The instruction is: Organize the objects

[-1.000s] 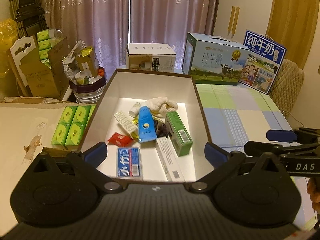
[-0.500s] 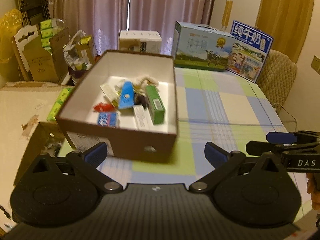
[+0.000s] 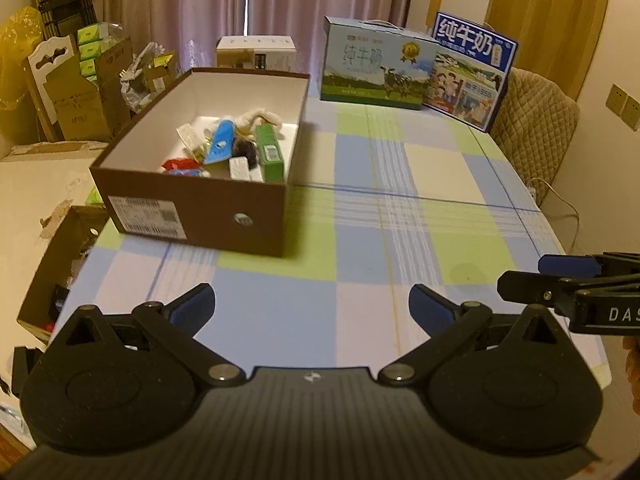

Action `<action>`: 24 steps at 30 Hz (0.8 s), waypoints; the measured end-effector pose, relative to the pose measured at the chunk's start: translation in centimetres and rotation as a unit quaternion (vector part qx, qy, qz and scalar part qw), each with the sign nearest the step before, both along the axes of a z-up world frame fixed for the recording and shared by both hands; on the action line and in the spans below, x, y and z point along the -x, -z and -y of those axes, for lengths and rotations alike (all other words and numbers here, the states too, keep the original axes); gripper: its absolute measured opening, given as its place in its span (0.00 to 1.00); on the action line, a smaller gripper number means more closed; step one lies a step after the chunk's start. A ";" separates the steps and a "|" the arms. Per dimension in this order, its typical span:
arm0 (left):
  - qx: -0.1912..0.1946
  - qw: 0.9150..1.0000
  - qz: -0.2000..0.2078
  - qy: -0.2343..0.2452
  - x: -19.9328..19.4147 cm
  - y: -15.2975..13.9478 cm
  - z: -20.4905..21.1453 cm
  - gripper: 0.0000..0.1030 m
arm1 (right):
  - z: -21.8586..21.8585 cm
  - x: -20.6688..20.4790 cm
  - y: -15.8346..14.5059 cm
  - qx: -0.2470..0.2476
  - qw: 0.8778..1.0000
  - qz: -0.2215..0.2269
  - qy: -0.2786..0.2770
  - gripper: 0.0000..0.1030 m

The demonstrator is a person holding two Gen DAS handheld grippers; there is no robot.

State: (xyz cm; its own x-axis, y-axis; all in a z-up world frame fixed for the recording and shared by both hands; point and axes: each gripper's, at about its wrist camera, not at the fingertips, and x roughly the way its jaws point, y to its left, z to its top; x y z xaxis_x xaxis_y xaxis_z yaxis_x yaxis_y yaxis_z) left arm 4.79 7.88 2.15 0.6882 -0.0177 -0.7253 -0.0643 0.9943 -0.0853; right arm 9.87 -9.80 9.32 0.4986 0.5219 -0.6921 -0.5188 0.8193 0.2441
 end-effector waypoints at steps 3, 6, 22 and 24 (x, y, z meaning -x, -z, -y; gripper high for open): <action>-0.001 1.000 -0.001 0.001 0.8 0.1 1.1 0.99 | 0.8 0.6 0.1 0.003 1.000 -0.001 0.001 0.71; -0.001 1.000 -0.002 0.000 1.5 0.2 1.8 0.99 | 1.7 1.2 0.2 0.005 1.000 -0.003 0.003 0.71; -0.004 1.000 0.001 -0.005 4.0 0.2 3.2 0.99 | 2.7 3.0 0.4 0.012 1.000 -0.006 0.000 0.71; -0.004 1.000 0.001 -0.008 4.1 0.2 3.1 0.99 | 2.6 3.2 0.5 0.012 1.000 -0.007 -0.002 0.71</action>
